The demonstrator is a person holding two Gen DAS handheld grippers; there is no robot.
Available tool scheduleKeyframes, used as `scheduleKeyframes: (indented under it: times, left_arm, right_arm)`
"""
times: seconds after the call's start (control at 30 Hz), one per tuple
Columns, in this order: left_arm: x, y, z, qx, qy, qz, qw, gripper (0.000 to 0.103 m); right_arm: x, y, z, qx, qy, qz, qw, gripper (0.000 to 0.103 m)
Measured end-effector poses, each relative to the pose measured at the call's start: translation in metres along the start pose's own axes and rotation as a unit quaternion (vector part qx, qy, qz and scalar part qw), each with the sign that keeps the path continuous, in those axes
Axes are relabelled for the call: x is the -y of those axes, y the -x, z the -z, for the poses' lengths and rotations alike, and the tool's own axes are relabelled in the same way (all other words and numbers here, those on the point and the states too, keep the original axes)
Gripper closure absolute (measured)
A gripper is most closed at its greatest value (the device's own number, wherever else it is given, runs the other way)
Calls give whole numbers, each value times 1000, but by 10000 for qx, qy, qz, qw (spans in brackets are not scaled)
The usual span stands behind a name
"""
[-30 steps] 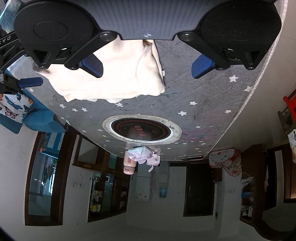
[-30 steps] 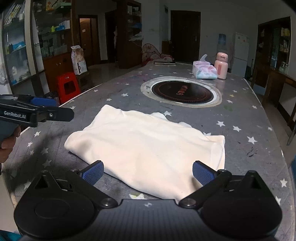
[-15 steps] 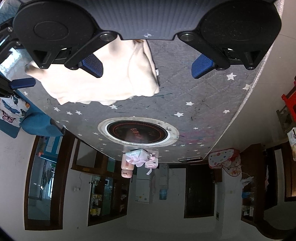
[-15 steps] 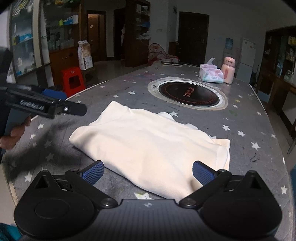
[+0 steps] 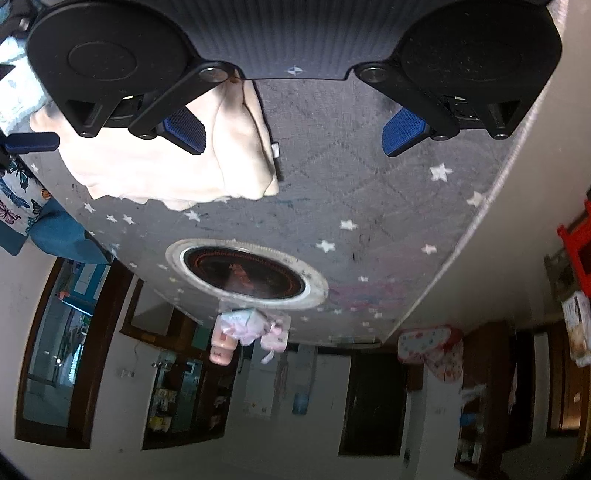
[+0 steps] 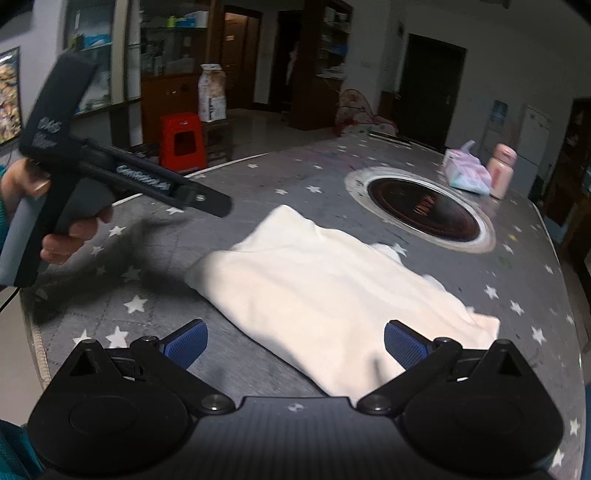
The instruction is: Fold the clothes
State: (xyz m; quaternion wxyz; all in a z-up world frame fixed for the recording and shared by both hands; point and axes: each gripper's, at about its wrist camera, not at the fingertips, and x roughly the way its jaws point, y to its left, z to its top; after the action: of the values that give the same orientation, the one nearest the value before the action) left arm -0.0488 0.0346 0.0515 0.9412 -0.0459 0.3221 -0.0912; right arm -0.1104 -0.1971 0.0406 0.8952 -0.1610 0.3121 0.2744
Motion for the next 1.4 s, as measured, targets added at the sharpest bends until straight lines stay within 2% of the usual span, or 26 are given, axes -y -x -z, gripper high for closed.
scheduleKeyframes:
  times: [0.23, 0.7, 0.77, 0.87, 1.0, 1.07, 1.13, 1.23, 1.33, 1.4]
  left_arm:
    - [-5, -16, 0, -378, 209, -112, 9990, 0]
    - [-9, -23, -1, -543, 312, -158, 9979, 0]
    - [-10, -22, -1, -534, 319, -160, 9979, 0]
    - [-13, -22, -3, -521, 374, -167, 9978, 0]
    - [-17, -21, -5, -504, 512, -96, 9974, 0]
    - [-19, -21, -7, -501, 569, -66, 9971, 0]
    - [-18, -21, -8, -498, 609, -66, 9969, 0]
    - [-18, -22, -9, -526, 695, -1, 9962, 0]
    - [-18, -24, -9, -581, 832, 86, 9948, 0]
    - [-19, -26, -10, -602, 904, 112, 9940, 0]
  right_arm:
    - [-20, -12, -8, -102, 427, -120, 9990, 4]
    - [-40, -30, -25, -159, 846, -426, 9954, 19]
    - [-43, -32, -27, -160, 901, -493, 9946, 25]
    - [-49, -35, -30, -164, 988, -603, 9931, 31]
    - [-59, -39, -34, -130, 1237, -596, 9904, 34]
    - [-63, -41, -35, -156, 1307, -648, 9892, 41]
    - [-65, -43, -36, -201, 1345, -698, 9883, 44]
    - [-70, -49, -36, -256, 1428, -623, 9875, 46]
    - [-72, -55, -36, -336, 1425, -640, 9872, 55]
    - [-71, -58, -36, -367, 1396, -620, 9876, 55]
